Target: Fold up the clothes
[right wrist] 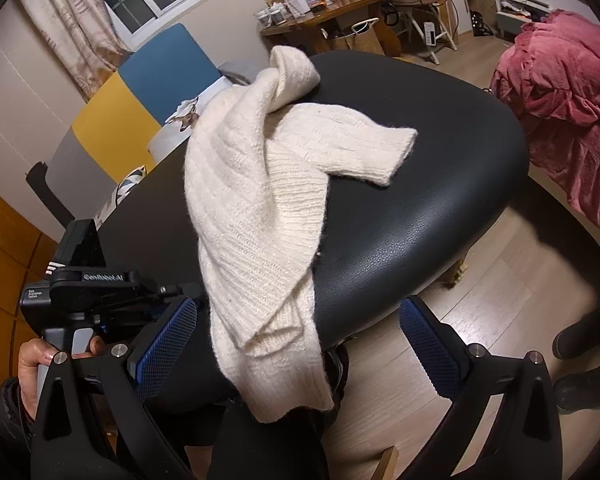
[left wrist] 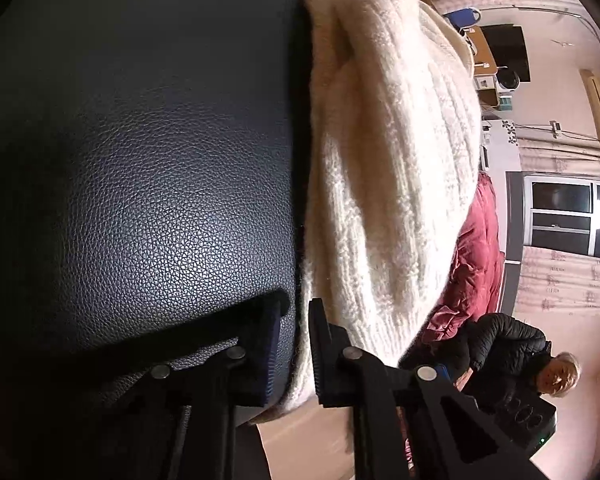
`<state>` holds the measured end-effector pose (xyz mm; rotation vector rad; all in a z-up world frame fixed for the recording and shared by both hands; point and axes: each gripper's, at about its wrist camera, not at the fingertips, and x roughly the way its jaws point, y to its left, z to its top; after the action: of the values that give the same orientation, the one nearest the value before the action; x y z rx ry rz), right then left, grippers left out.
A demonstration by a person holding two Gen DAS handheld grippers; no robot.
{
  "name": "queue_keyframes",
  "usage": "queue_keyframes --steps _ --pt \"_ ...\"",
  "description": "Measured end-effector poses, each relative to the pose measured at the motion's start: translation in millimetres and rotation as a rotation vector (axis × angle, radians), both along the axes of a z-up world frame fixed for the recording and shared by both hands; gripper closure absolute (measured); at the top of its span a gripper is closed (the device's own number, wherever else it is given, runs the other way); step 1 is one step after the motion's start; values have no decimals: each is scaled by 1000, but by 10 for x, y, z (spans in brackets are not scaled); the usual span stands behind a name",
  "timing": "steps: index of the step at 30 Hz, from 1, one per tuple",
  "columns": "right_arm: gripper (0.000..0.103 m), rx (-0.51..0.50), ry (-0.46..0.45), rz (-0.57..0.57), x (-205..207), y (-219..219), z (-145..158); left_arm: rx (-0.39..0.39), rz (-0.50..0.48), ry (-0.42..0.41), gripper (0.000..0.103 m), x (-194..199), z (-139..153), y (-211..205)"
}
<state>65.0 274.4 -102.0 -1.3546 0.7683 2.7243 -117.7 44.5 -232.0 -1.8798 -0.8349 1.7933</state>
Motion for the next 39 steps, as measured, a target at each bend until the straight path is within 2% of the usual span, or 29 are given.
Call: queue_keyframes --steps 6,10,12,16,19,24,27,29,30,32,36,37,39 --pt "0 3 -3 -8 2 12 10 27 25 -45 87 -15 -91 -179" --pt "0 13 1 -5 6 2 34 4 21 -32 87 -86 -73 -67" --pt "0 19 3 -6 7 1 43 -16 18 -18 91 -94 -42 -30" --pt "0 24 1 -11 6 17 40 -49 14 40 100 -60 75 33" --pt "0 29 -1 -14 5 28 38 -62 20 81 101 -20 106 -1" --pt "0 34 -3 -18 3 41 35 -107 35 211 103 94 389 -232" --pt "0 34 -3 -16 -2 39 32 -130 36 246 103 66 536 -340" --pt "0 35 -13 -7 -16 15 17 -136 6 226 101 102 480 -442" --pt "0 44 -9 -6 -13 15 35 -138 -10 213 92 124 444 -495" --pt "0 66 7 -7 0 28 91 -108 -29 146 85 125 357 -431" --pt "0 24 53 -162 57 403 282 -10 -42 54 85 35 174 -224" --pt "0 -9 66 -210 83 523 331 -12 -43 42 85 -22 141 -162" --pt "0 -92 113 -220 135 670 458 -46 -56 31 85 -86 110 -81"
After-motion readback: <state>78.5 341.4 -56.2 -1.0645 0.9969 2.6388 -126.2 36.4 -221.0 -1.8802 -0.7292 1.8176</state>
